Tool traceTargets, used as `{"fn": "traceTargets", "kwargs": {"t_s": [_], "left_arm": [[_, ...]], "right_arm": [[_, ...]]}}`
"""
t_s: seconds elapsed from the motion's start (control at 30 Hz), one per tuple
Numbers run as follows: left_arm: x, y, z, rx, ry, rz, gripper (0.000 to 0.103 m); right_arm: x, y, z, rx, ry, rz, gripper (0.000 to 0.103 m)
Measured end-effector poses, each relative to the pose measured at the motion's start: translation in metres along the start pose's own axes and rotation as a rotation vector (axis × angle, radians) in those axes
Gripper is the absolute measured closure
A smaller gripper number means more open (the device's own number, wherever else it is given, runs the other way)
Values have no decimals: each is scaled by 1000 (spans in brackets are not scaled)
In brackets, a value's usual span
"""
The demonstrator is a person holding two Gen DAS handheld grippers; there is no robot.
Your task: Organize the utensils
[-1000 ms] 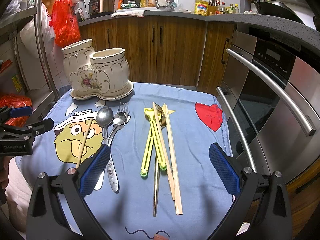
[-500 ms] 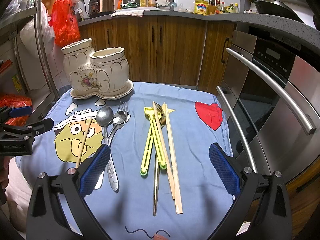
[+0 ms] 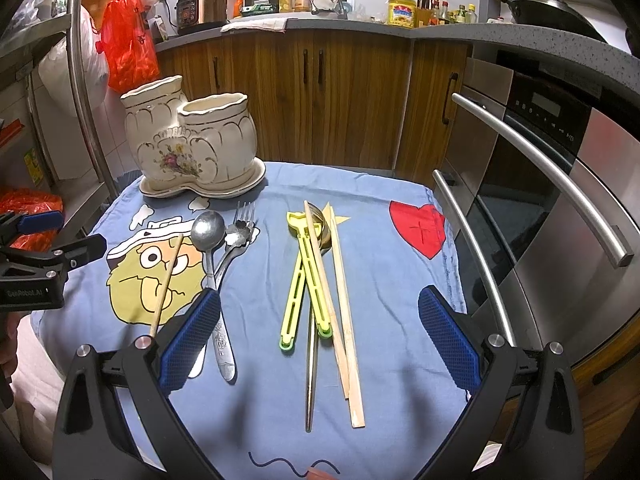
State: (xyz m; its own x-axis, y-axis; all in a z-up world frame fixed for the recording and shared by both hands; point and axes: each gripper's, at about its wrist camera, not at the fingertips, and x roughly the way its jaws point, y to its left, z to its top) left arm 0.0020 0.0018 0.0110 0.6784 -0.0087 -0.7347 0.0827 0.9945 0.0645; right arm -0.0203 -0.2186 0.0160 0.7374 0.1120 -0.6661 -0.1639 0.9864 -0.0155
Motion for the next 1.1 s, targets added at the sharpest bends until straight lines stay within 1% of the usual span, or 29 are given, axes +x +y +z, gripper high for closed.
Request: {"fn": "traceTargets", "kwargs": {"t_s": [0.9, 1.1], "left_arm": [[1, 0, -1, -3, 5, -3, 4], [7, 0, -3, 0, -21, 33, 4]], "right_arm": [[2, -1, -1, 2, 3, 2, 5], [6, 5, -2, -26, -4, 9, 5]]}}
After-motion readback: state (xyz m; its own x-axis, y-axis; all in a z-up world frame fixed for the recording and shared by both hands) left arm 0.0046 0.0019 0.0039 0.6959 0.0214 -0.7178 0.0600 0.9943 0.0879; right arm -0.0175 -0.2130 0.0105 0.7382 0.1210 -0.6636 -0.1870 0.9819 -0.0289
